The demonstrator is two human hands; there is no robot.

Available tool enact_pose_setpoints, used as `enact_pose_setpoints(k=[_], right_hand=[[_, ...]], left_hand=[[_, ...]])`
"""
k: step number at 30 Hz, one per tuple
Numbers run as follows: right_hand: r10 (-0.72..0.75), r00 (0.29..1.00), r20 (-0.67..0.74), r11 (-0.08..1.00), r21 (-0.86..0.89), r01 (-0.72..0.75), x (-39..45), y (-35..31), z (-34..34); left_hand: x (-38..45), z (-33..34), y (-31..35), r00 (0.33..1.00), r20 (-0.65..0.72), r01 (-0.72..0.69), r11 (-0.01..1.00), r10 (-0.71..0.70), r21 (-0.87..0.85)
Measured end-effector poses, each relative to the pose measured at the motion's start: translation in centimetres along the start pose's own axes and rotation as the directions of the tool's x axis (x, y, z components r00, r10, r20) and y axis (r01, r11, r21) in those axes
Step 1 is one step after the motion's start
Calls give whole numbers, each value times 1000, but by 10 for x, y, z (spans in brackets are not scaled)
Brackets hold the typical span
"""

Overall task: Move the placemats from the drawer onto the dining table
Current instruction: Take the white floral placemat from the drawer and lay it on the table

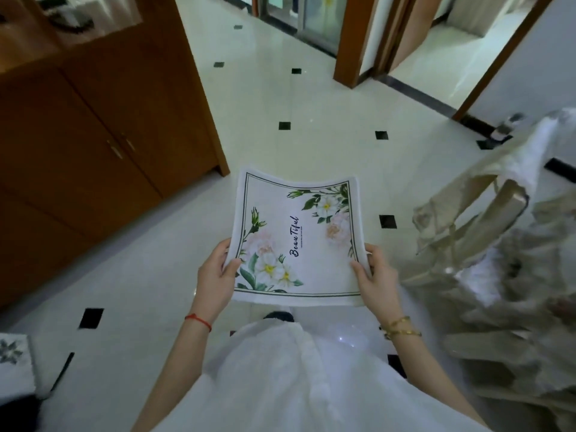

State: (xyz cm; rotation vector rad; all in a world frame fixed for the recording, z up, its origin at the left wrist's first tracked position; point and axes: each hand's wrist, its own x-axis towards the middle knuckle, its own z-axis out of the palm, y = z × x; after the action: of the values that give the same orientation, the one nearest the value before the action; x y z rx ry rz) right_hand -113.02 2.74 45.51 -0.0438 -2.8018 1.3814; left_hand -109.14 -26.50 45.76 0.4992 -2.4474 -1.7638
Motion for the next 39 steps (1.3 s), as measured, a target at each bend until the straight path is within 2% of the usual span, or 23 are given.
enact_pose_setpoints(k=[5, 12, 16, 20, 27, 39], right_hand=[[104, 978, -181, 994, 35, -99, 94, -4, -13], [267, 899, -346, 963, 68, -260, 180, 27, -33], [330, 864, -380, 944, 111, -312, 245, 61, -49], [364, 836, -411, 931, 155, -329, 329, 88, -92], [310, 821, -479, 951, 139, -278, 487, 122, -200], [474, 692, -545, 880, 269, -391, 642, 233, -284]], left_hand=[[141, 37, 55, 976, 198, -95, 995, 88, 24], [272, 126, 91, 901, 427, -116, 991, 76, 69], [336, 196, 112, 874, 475, -155, 986, 104, 69], [406, 276, 160, 846, 515, -210, 974, 138, 83], [521, 408, 262, 830, 521, -268, 961, 197, 63], [658, 626, 319, 714, 674, -270, 963, 188, 17]])
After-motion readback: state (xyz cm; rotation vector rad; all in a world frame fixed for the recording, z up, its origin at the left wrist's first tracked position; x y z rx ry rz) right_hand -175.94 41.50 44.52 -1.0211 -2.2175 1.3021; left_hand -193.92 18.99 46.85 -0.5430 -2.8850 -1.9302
